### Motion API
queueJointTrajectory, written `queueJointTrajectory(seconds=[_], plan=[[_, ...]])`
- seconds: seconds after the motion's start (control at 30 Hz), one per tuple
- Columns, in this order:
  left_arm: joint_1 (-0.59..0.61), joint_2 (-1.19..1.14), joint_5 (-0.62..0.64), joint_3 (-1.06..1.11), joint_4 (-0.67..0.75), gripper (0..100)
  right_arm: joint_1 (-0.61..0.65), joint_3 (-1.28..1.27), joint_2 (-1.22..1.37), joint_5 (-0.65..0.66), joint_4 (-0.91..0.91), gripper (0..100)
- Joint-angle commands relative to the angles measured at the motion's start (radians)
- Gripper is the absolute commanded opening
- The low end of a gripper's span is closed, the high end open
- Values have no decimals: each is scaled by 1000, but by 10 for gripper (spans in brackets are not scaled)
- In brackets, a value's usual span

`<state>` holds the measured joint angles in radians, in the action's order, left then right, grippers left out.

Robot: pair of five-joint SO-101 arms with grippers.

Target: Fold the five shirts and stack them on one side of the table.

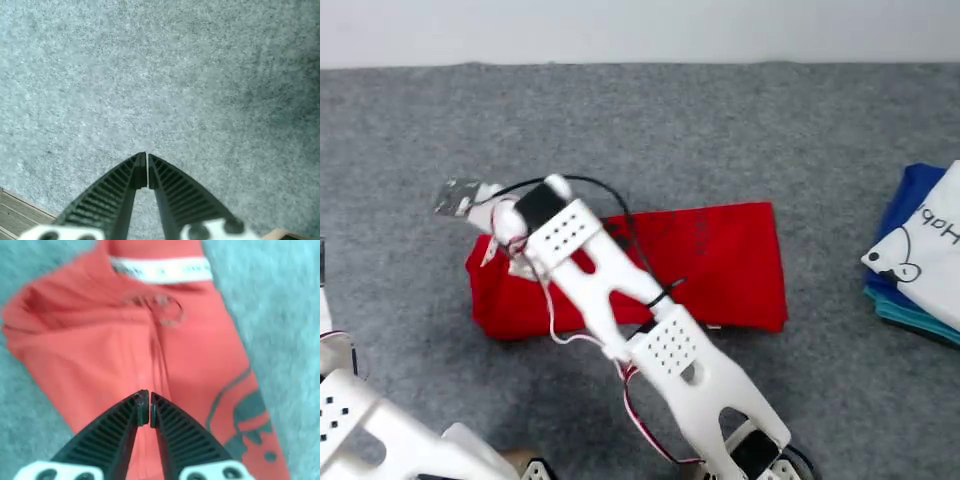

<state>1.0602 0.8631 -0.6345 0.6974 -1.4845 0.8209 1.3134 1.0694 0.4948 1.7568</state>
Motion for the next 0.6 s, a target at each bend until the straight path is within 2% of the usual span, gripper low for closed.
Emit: queueJointTrajectory(seconds=[0.0,0.33,0.57], plan=[[-2,20,-9,-13,31,15,-45,-120,-134,-11,42,10],[-2,15,-9,-8,31,15,-84,-557,-255,-12,21,10],[-2,14,-9,-7,37,15,-125,-592,-173,-12,-1,10]])
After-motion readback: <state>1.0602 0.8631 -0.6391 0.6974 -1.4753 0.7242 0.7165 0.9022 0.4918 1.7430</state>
